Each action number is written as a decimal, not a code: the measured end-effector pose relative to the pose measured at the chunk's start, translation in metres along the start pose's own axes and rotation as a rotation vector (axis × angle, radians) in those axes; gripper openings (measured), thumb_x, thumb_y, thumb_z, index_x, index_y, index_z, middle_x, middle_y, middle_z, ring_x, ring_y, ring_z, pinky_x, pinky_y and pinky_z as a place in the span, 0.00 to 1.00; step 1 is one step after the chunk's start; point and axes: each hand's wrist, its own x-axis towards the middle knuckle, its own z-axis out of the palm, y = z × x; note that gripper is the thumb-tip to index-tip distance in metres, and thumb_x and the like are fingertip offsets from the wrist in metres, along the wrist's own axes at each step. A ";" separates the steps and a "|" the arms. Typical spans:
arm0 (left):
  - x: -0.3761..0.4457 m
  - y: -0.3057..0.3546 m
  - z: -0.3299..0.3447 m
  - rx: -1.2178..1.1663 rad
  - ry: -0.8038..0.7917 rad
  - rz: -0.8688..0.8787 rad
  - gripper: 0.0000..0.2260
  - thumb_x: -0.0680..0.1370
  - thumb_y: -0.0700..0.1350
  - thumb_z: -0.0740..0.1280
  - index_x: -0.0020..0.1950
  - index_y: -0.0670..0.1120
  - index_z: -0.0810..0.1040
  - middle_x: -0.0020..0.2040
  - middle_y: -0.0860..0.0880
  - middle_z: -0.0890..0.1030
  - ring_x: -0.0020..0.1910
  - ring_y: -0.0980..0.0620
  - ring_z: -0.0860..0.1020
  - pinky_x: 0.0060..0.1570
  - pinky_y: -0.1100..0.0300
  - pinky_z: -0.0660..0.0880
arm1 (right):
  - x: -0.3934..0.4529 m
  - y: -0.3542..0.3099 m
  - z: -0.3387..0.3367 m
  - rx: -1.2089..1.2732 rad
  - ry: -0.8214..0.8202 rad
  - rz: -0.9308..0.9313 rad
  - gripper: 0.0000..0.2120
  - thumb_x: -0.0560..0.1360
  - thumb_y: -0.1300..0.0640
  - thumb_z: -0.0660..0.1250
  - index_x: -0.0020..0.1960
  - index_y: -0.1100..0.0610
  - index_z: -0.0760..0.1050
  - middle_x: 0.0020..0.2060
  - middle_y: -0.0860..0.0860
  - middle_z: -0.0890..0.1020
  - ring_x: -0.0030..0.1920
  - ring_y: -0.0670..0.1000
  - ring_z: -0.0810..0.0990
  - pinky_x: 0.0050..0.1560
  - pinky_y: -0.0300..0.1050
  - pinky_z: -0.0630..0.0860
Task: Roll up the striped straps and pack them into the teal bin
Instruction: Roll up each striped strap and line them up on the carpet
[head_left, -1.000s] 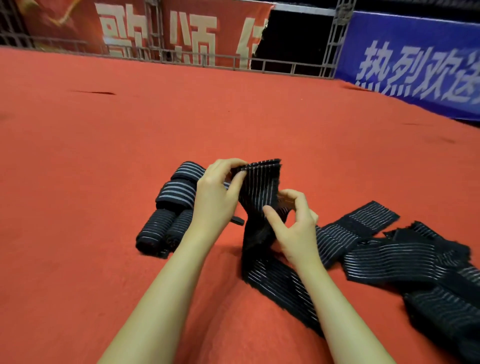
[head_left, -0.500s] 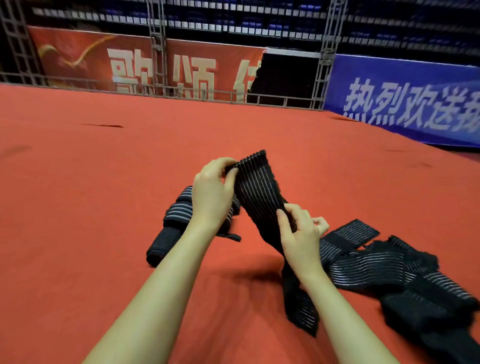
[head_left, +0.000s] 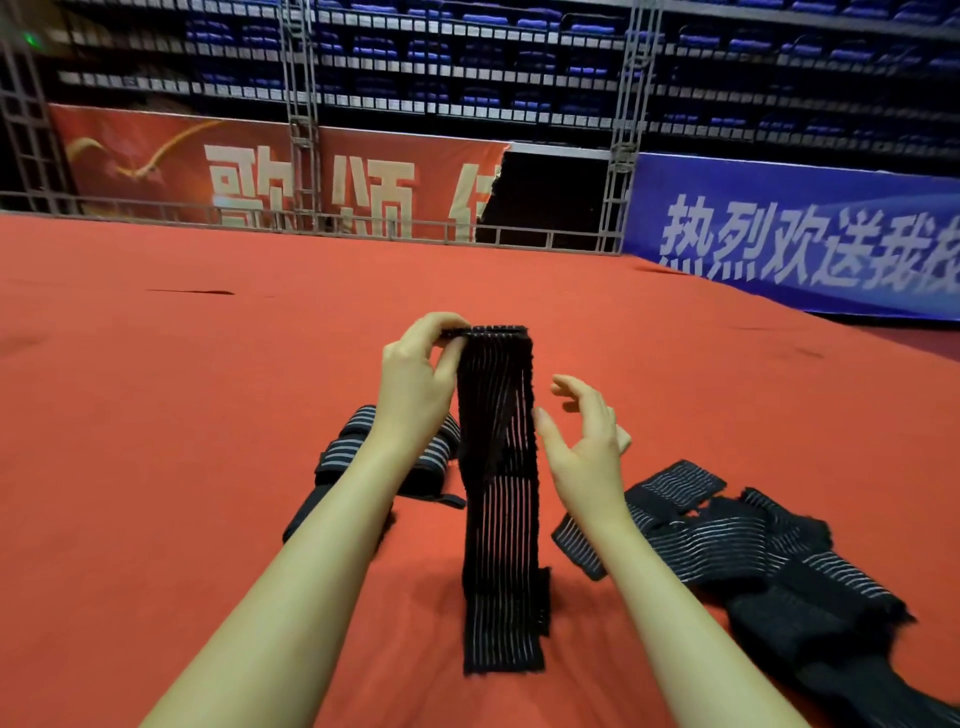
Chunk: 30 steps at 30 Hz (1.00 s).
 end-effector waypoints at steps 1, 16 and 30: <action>0.001 0.001 -0.001 -0.002 0.004 -0.006 0.05 0.76 0.36 0.66 0.49 0.44 0.80 0.44 0.52 0.81 0.43 0.66 0.76 0.52 0.66 0.72 | 0.002 -0.003 0.000 0.065 -0.020 0.016 0.14 0.73 0.47 0.63 0.59 0.42 0.72 0.50 0.38 0.78 0.55 0.42 0.76 0.65 0.42 0.57; 0.026 0.032 -0.012 0.097 -0.017 0.129 0.07 0.76 0.43 0.62 0.51 0.47 0.78 0.46 0.55 0.77 0.48 0.49 0.76 0.52 0.40 0.72 | 0.056 -0.058 -0.001 0.067 0.100 -0.226 0.22 0.75 0.54 0.67 0.68 0.47 0.70 0.46 0.43 0.81 0.52 0.48 0.78 0.53 0.42 0.56; 0.051 0.068 -0.018 0.225 0.023 0.298 0.09 0.77 0.40 0.58 0.54 0.43 0.75 0.48 0.52 0.71 0.49 0.47 0.70 0.45 0.60 0.54 | 0.100 -0.093 -0.032 -0.039 0.204 -0.485 0.05 0.72 0.58 0.69 0.49 0.53 0.77 0.43 0.40 0.77 0.48 0.41 0.75 0.52 0.48 0.57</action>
